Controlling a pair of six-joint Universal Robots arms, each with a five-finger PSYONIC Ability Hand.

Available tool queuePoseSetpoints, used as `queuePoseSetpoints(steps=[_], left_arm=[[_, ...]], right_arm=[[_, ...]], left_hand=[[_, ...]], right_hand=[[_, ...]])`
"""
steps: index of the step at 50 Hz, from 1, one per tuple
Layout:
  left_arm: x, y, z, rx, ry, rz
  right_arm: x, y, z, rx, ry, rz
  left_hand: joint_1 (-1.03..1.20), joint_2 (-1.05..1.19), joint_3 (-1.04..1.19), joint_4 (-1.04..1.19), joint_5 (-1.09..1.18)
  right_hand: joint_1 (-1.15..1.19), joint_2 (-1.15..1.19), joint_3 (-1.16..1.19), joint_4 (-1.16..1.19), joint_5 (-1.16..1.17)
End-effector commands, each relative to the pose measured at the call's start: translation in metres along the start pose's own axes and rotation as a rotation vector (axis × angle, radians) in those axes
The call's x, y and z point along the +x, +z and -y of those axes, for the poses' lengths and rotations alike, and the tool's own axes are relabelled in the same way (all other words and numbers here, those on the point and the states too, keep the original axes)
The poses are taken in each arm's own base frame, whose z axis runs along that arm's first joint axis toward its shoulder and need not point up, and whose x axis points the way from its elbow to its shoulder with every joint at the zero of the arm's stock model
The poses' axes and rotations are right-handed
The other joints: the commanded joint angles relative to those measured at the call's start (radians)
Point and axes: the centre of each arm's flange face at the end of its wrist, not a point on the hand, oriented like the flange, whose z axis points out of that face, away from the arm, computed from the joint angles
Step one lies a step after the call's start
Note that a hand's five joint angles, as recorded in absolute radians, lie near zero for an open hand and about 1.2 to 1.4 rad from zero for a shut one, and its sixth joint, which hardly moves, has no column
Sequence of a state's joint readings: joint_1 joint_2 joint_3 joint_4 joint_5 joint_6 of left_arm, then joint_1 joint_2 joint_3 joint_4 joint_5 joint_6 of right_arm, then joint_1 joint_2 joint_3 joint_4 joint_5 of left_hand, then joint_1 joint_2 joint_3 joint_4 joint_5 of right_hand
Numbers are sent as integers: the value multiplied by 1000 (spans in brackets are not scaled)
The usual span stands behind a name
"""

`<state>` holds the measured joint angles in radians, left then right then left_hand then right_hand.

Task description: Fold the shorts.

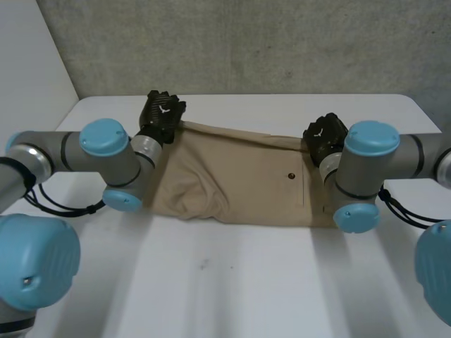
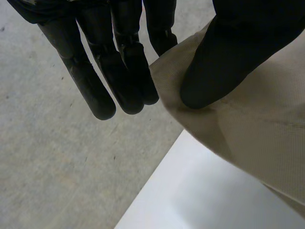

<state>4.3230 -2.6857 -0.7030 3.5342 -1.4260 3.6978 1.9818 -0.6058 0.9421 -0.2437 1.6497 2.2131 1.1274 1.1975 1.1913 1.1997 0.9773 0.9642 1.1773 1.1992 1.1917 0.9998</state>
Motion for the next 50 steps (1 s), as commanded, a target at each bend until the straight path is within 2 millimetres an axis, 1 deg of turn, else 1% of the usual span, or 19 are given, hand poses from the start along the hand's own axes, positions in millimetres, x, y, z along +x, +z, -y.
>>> queuePoseSetpoints(steps=[1, 2, 3, 4, 5, 6, 8, 9, 10, 14, 15, 20, 23, 25, 30, 37, 41, 44, 50], left_arm=[[13, 6, -14, 65, 5, -19], [12, 7, -13, 87, 10, 0], [12, 7, -13, 99, 15, 15], [13, 6, -12, 106, 16, 16], [13, 5, -8, 119, 18, 15], [11, 5, -3, 134, 20, 23], [-2, 3, 22, 186, 29, 57], [-7, 2, 29, 199, 28, 68], [-11, 0, 36, 207, 26, 75], [-26, -15, 72, 233, 21, 96], [-31, -24, 85, 233, 17, 98], [-39, -58, 114, 186, -33, 77], [-40, -86, 123, 114, -88, 34], [-40, -94, 124, 90, -106, 19], [-30, -147, 114, -120, -277, -78], [-23, -187, 106, -246, -393, -112], [-14, -205, 98, -297, -403, -135], [-12, -209, 95, -309, -407, -139], [-11, -209, 92, -319, -411, -138]], right_arm=[[-9, 12, -6, 32, -20, -43], [-6, 13, -3, 47, -16, -68], [-3, 14, -1, 56, -11, -83], [0, 15, 1, 67, -2, -99], [5, 16, 5, 82, 9, -119], [22, 16, 17, 119, 43, -167], [43, 12, 32, 162, 95, -214], [43, 12, 32, 162, 96, -214], [73, 3, 51, 216, 195, -263], [109, -21, 71, 264, 342, -283], [114, -27, 74, 266, 365, -279], [129, -68, 81, 199, 438, -200], [120, -88, 72, 105, 484, -114], [109, -103, 61, 25, 529, -52], [97, -127, 31, -129, 619, 25], [58, -149, 3, -223, 695, 164], [45, -146, -18, -236, 709, 175], [32, -134, -33, -227, 703, 168], [23, -117, -47, -204, 701, 138]], left_hand=[[269, 199, 205, 197, 244], [-242, -312, -306, -315, -267], [-884, -954, -948, -956, -908], [-953, -1023, -1017, -1025, -977], [-929, -999, -993, -1001, -954], [-917, -987, -981, -989, -941], [-937, -1007, -1001, -1010, -962], [-937, -1007, -1001, -1010, -962], [-937, -1007, -1001, -1010, -962], [-937, -1007, -1001, -1010, -962], [-937, -1007, -1001, -1010, -962], [-929, -999, -993, -1001, -953], [-926, -996, -990, -998, -950], [-926, -996, -990, -998, -950], [-923, -993, -987, -995, -947], [-920, -990, -984, -992, -944], [-926, -996, -990, -998, -950], [-931, -1002, -995, -1004, -956], [-934, -1005, -998, -1007, -959]], right_hand=[[-119, -332, -354, -347, -329], [-758, -971, -993, -986, -968], [-790, -1003, -1025, -1017, -1000], [-790, -1003, -1025, -1017, -1000], [-790, -1003, -1025, -1017, -1000], [-790, -1003, -1025, -1017, -1000], [-790, -1003, -1025, -1017, -1000], [-790, -1003, -1025, -1017, -1000], [-790, -1003, -1025, -1017, -1000], [-790, -1003, -1025, -1017, -1000], [-790, -1003, -1025, -1017, -1000], [-790, -1003, -1025, -1017, -1000], [-790, -1003, -1025, -1017, -1000], [-790, -1003, -1025, -1017, -1000], [-780, -993, -1015, -1007, -990], [-586, -799, -821, -814, -796], [-492, -705, -727, -719, -702], [-395, -608, -630, -623, -605], [-236, -450, -471, -464, -447]])
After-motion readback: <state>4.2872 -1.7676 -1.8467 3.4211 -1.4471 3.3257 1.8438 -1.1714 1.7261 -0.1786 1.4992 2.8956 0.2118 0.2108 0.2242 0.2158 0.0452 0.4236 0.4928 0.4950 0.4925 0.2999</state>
